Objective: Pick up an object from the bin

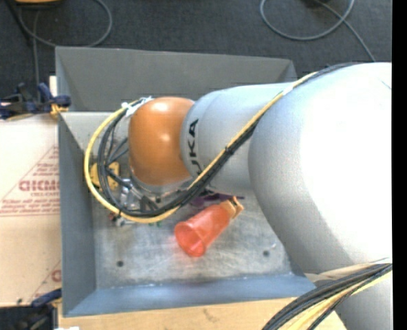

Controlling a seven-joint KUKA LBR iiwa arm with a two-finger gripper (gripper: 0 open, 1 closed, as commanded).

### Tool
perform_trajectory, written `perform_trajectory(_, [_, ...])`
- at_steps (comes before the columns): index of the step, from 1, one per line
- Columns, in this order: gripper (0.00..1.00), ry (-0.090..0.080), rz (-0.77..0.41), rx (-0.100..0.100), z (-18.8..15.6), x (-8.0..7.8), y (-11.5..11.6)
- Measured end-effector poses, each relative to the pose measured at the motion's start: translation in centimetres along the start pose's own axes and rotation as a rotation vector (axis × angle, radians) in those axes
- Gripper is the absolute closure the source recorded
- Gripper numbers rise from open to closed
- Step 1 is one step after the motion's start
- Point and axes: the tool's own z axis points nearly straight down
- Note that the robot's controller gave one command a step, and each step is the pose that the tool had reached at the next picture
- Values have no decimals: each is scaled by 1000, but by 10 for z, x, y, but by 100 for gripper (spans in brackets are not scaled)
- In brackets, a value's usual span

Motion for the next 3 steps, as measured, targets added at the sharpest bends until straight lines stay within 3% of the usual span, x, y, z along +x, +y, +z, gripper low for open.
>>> perform_trajectory(1, [100,21,-4,12,-36,0,-1])
perform_trajectory(3, [100,13,-55,12,-143,-6,-5])
